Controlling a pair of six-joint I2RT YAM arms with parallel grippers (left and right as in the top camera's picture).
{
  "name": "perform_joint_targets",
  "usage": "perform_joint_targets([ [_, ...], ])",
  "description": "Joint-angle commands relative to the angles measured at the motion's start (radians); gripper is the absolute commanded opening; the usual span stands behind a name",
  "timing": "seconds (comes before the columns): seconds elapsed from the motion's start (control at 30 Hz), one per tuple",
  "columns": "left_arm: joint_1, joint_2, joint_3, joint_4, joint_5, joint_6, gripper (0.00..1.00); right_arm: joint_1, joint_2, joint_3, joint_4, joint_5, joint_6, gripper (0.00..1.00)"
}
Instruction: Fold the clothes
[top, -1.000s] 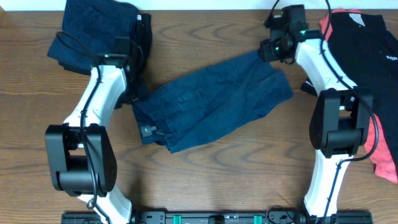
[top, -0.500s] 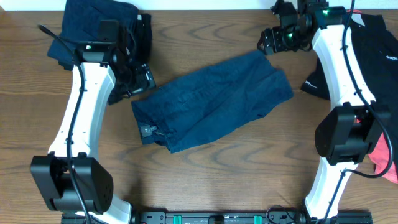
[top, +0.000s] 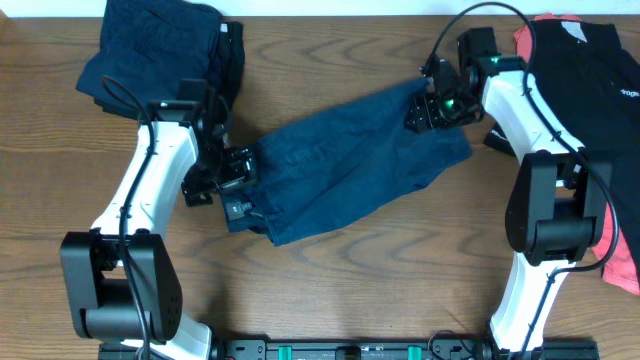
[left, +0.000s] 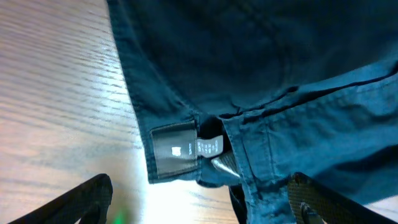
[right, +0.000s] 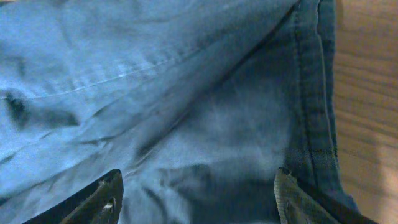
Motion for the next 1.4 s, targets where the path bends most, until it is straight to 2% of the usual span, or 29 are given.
perform_joint_targets([
  [0.0, 0.0, 0.007, -0.046, 0.042, 0.032, 0.067, 0.92, 0.008, 0.003, -0.055, 0.048, -0.018, -0.014, 0.76],
  [0.23, 0.005, 0.007, -0.211, 0.193, 0.059, 0.08, 0.93, 0.007, 0.003, -0.125, 0.127, -0.017, -0.014, 0.75],
  [0.6, 0.006, 0.014, -0.447, 0.613, 0.256, 0.08, 0.93, 0.007, 0.003, -0.127, 0.141, -0.011, -0.014, 0.72],
  [0.8, 0.005, 0.027, -0.514, 0.726, 0.332, 0.077, 0.92, 0.007, 0.003, -0.127, 0.134, -0.011, -0.014, 0.68],
  [0.87, 0.005, 0.029, -0.524, 0.754, 0.365, 0.076, 0.83, 0.007, 0.003, -0.127, 0.134, -0.011, -0.01, 0.66],
  [0.9, 0.005, 0.029, -0.525, 0.758, 0.366, 0.068, 0.72, 0.007, 0.003, -0.127, 0.134, -0.011, -0.009, 0.64],
  [0.93, 0.005, 0.029, -0.525, 0.762, 0.366, 0.063, 0.56, 0.007, 0.003, -0.127, 0.133, -0.011, -0.002, 0.63],
  [0.97, 0.005, 0.029, -0.525, 0.767, 0.365, 0.051, 0.32, 0.008, 0.003, -0.127, 0.13, -0.011, -0.003, 0.6],
  [1.0, 0.007, 0.029, -0.524, 0.772, 0.364, 0.036, 0.15, 0.008, 0.003, -0.127, 0.129, -0.014, -0.003, 0.56],
  [1.03, 0.011, 0.029, -0.523, 0.776, 0.36, 0.016, 0.07, 0.009, 0.003, -0.127, 0.129, -0.019, -0.003, 0.51],
  [1.1, 0.023, 0.028, -0.515, 0.775, 0.359, -0.013, 0.06, 0.011, 0.002, -0.127, 0.128, -0.018, -0.003, 0.45],
  [1.37, 0.102, -0.013, -0.431, 0.617, 0.359, 0.012, 0.06, 0.015, -0.046, -0.125, 0.123, -0.088, 0.019, 0.44],
])
